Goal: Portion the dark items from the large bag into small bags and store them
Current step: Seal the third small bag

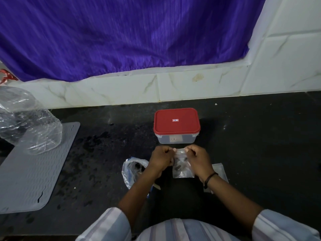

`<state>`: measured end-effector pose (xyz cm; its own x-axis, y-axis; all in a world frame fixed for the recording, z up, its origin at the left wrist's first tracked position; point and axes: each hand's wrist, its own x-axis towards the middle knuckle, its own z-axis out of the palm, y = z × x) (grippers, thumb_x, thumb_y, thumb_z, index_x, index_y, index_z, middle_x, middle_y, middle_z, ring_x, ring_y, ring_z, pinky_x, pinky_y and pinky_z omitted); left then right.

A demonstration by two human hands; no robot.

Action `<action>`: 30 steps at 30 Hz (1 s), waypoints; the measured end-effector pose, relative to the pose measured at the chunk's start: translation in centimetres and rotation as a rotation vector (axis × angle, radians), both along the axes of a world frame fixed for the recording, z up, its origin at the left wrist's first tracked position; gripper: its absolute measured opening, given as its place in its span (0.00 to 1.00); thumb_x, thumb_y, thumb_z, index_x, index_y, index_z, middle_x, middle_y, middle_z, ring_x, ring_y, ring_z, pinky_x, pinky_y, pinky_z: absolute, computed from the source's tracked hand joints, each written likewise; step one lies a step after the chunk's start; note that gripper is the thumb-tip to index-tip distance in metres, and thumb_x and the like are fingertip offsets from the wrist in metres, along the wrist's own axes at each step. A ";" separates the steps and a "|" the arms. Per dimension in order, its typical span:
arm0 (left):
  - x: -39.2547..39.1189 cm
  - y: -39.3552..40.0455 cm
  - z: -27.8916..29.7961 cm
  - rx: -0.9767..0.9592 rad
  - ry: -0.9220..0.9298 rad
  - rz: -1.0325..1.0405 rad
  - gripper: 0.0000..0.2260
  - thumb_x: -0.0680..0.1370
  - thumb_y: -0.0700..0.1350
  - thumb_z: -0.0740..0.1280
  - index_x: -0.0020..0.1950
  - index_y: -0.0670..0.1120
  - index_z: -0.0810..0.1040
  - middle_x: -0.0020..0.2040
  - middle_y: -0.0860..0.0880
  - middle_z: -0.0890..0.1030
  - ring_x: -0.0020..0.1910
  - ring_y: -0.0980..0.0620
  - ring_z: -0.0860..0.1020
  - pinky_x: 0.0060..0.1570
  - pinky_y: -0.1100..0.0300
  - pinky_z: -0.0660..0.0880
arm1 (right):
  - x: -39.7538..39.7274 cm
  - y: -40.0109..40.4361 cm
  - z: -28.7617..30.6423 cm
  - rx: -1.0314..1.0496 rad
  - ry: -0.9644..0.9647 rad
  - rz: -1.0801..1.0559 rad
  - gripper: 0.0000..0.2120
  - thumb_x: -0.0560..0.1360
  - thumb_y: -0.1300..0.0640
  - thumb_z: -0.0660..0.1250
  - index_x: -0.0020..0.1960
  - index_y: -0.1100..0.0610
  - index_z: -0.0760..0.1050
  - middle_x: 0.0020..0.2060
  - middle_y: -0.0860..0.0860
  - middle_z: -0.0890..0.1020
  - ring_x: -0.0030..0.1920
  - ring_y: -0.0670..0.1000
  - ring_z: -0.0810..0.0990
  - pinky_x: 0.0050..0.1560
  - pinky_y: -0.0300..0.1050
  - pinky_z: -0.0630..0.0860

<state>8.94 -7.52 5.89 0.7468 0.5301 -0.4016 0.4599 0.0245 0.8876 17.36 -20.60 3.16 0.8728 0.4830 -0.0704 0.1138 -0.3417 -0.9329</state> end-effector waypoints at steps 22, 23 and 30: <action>2.6 0.3 -2.9 0.546 0.246 -0.047 0.06 0.78 0.45 0.67 0.53 0.44 0.77 0.53 0.44 0.80 0.52 0.44 0.79 0.45 0.58 0.70 | 2.3 -1.6 -1.3 -0.278 -0.253 -0.016 0.07 0.76 0.65 0.65 0.50 0.56 0.78 0.46 0.50 0.77 0.45 0.47 0.76 0.45 0.32 0.72; 2.5 0.0 -2.8 0.574 0.225 -0.056 0.06 0.78 0.45 0.67 0.52 0.45 0.77 0.53 0.45 0.80 0.51 0.45 0.79 0.45 0.58 0.70 | 2.2 -2.2 -0.9 -0.263 -0.258 -0.030 0.07 0.76 0.65 0.66 0.51 0.56 0.78 0.46 0.49 0.77 0.45 0.46 0.77 0.44 0.28 0.69; 2.9 -4.5 -0.4 0.742 -0.082 -0.303 0.04 0.79 0.44 0.68 0.45 0.51 0.76 0.45 0.54 0.78 0.42 0.59 0.76 0.41 0.65 0.74 | 1.9 -7.8 0.3 -0.387 -0.293 -0.141 0.04 0.77 0.57 0.68 0.51 0.51 0.75 0.47 0.49 0.76 0.45 0.45 0.76 0.42 0.30 0.66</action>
<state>11.83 -12.03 5.49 0.9126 0.4070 0.0381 0.2848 -0.6998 0.6551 19.25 -28.44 3.45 0.9375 0.3459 0.0371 0.2800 -0.6870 -0.6705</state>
